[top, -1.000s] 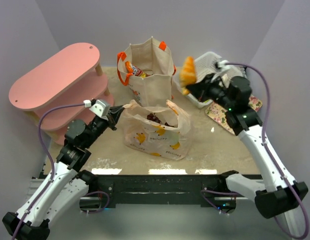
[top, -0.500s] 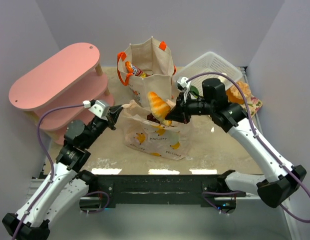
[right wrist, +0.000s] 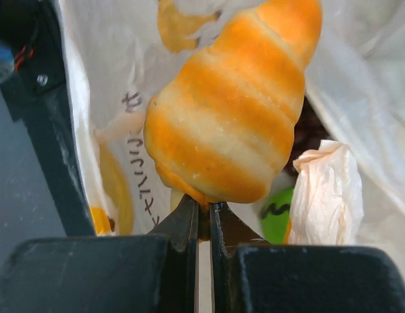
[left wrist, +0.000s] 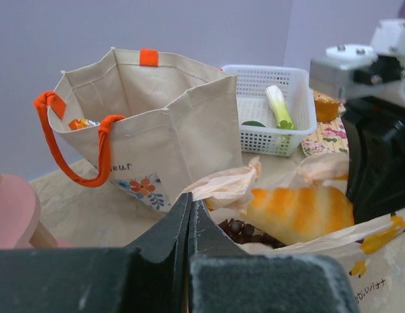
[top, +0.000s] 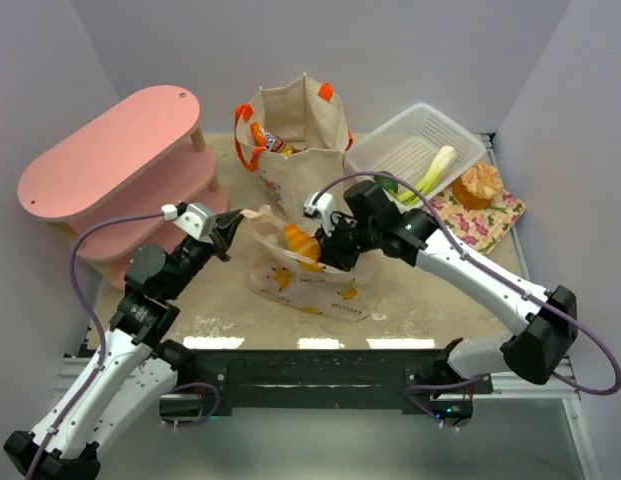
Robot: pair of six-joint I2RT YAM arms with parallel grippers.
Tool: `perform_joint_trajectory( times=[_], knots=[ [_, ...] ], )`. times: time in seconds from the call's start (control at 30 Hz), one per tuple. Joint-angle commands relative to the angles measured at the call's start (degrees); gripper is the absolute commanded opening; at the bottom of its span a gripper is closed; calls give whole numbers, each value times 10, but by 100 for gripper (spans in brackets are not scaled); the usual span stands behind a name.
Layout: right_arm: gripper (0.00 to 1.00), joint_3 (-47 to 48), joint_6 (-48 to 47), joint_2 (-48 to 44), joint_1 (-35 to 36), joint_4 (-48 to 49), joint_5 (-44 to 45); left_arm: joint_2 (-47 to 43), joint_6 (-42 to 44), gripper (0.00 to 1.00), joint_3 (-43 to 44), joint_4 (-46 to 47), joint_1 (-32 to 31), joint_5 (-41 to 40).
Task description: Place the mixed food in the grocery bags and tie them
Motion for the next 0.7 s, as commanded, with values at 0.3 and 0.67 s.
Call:
perform_joint_trajectory(
  times=[0.3,0.67],
  knots=[
    [0,-83,102,-48,106,8,109,16,-7,0,10,-1,3,-81],
    [62,60,164,-40,108,-13,163,-20,12,0,-10,36,3,2]
  ],
)
